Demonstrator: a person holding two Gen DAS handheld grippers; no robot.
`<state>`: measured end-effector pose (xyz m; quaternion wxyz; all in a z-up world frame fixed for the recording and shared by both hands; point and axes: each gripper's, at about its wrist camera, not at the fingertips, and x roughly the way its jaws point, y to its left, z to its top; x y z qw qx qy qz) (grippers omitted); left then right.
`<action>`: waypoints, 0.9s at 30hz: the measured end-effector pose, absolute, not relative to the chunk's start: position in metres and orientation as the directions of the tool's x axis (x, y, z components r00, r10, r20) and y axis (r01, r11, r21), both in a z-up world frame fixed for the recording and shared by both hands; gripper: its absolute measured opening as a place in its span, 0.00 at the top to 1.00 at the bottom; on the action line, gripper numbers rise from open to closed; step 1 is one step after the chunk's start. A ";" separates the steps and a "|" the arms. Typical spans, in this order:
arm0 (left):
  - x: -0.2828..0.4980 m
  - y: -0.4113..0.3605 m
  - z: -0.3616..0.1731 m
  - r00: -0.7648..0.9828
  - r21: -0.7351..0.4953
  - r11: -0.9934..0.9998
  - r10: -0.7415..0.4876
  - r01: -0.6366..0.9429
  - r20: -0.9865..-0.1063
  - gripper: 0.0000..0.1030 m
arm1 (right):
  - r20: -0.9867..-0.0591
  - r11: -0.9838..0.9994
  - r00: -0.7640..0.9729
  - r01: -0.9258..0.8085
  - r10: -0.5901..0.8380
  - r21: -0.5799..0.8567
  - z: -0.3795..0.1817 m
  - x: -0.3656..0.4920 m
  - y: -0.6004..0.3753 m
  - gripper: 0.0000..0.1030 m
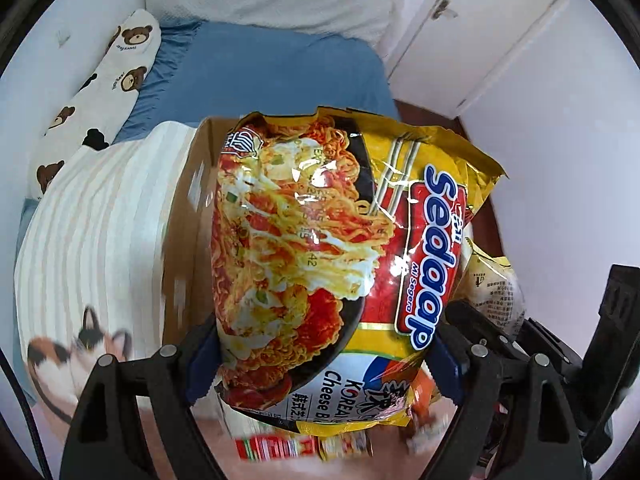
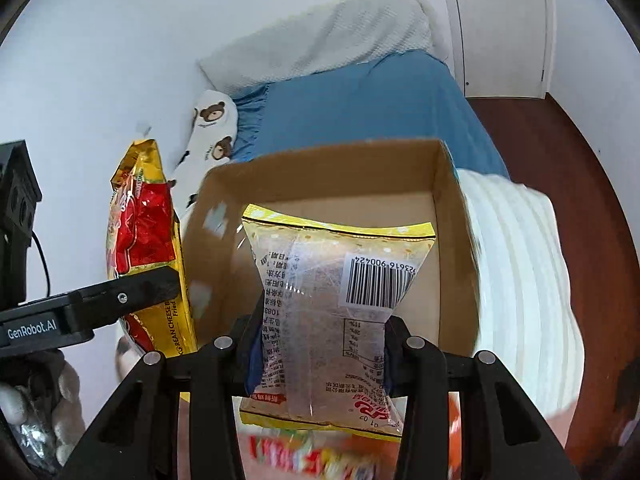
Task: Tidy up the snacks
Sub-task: 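Carry both packs into the cardboard box and open both tools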
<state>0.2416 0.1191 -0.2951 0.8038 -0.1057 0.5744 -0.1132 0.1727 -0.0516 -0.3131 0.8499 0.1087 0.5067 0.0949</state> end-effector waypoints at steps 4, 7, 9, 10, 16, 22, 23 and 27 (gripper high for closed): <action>0.278 0.123 -0.326 0.255 -0.261 0.965 -0.258 0.023 -0.932 0.17 | -0.875 0.965 0.414 -0.034 0.251 0.261 -0.345 0.240 -0.061 0.56; 0.293 0.124 -0.339 0.217 -0.232 0.973 -0.228 0.003 -0.949 0.17 | -0.897 0.973 0.380 -0.032 0.225 0.230 -0.374 0.278 -0.063 0.56; 0.297 0.123 -0.344 0.195 -0.213 0.977 -0.210 0.005 -0.958 0.17 | -0.909 0.975 0.356 -0.033 0.219 0.222 -0.390 0.293 -0.065 0.56; 0.301 0.118 -0.348 0.181 -0.209 0.978 -0.206 0.004 -0.962 0.17 | -0.912 0.975 0.347 -0.031 0.219 0.222 -0.399 0.300 -0.066 0.56; 0.297 0.112 -0.364 0.165 -0.140 0.990 -0.141 0.018 -0.976 0.13 | -0.937 0.976 0.272 -0.030 0.218 0.218 -0.432 0.325 -0.071 0.27; 0.278 0.114 -0.354 0.198 -0.142 0.990 -0.140 0.005 -0.970 0.11 | -0.940 0.977 0.269 -0.018 0.211 0.214 -0.437 0.325 -0.088 0.09; 0.274 0.115 -0.350 0.207 -0.139 0.990 -0.136 0.002 -0.969 0.11 | -0.939 0.976 0.269 -0.017 0.214 0.218 -0.437 0.326 -0.090 0.09; 0.274 0.106 -0.336 0.241 -0.115 0.993 -0.113 0.009 -0.964 0.11 | -0.934 0.975 0.285 -0.014 0.216 0.221 -0.415 0.321 -0.096 0.09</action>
